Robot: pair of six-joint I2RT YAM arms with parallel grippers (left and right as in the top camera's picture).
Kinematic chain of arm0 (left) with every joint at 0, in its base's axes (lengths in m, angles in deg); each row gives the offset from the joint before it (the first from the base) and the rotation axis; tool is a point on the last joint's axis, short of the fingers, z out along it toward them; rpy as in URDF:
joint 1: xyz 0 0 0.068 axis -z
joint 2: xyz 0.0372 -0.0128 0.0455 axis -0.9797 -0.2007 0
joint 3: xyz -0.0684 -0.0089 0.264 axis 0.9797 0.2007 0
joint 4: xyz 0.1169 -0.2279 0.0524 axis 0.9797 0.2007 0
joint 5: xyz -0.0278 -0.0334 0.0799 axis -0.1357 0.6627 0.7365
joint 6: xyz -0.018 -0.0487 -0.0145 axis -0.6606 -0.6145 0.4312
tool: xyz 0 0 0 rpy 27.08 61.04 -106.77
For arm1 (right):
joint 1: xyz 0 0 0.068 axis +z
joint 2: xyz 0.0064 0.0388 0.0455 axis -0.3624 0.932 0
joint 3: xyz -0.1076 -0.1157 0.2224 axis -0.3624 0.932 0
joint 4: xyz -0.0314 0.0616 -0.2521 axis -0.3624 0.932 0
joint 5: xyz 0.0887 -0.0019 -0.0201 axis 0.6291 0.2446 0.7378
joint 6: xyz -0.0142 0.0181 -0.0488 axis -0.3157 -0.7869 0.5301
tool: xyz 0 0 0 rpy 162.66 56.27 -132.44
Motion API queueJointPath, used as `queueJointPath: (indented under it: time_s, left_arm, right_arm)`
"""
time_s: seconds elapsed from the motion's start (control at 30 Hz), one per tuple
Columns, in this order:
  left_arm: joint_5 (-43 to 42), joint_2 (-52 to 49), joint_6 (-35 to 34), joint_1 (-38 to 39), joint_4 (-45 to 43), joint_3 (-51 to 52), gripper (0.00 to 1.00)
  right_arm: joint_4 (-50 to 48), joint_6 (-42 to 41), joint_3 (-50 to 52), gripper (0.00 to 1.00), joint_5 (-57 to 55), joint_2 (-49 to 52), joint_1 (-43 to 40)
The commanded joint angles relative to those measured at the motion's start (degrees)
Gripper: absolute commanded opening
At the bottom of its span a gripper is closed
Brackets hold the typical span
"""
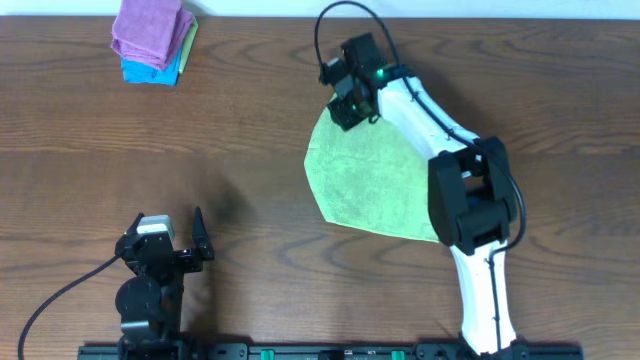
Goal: Fold the cloth
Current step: 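Lay the green cloth flat on the table and release it, then move the right gripper to the cloth's right corner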
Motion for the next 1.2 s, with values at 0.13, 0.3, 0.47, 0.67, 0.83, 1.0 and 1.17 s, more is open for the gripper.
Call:
queueJointPath:
  time_s: [0.13, 0.3, 0.47, 0.67, 0.83, 1.0, 1.17]
  left_arm:
    - [1.0, 0.3, 0.4, 0.3, 0.5, 1.6, 0.95]
    - [1.0, 0.3, 0.4, 0.3, 0.5, 1.6, 0.95]
    - [1.0, 0.3, 0.4, 0.3, 0.5, 1.6, 0.95]
    - [1.0, 0.3, 0.4, 0.3, 0.5, 1.6, 0.95]
    - [1.0, 0.3, 0.4, 0.3, 0.5, 1.6, 0.95]
    - [1.0, 0.3, 0.4, 0.3, 0.5, 1.6, 0.95]
    - [1.0, 0.3, 0.4, 0.3, 0.5, 1.6, 0.95]
  right_arm:
    - [15.2, 3.6, -3.2, 0.54, 1.2, -12.4, -4.4]
    - [24.8, 3.6, -3.2, 0.50, 11.6, -14.7, -12.5]
    - [35.6, 10.4, -3.1, 0.61, 23.3, -14.8, -20.6]
    - [37.8, 12.5, -3.0, 0.70, 25.0, -16.3, -24.5]
    - [34.2, 13.9, 5.4, 0.72, 24.7, -19.7, -26.3]
    - [24.0, 11.4, 20.9, 0.74, 27.0, -26.8, -32.5]
    - [22.4, 8.2, 29.8, 0.71, 22.1, -29.7, -31.0]
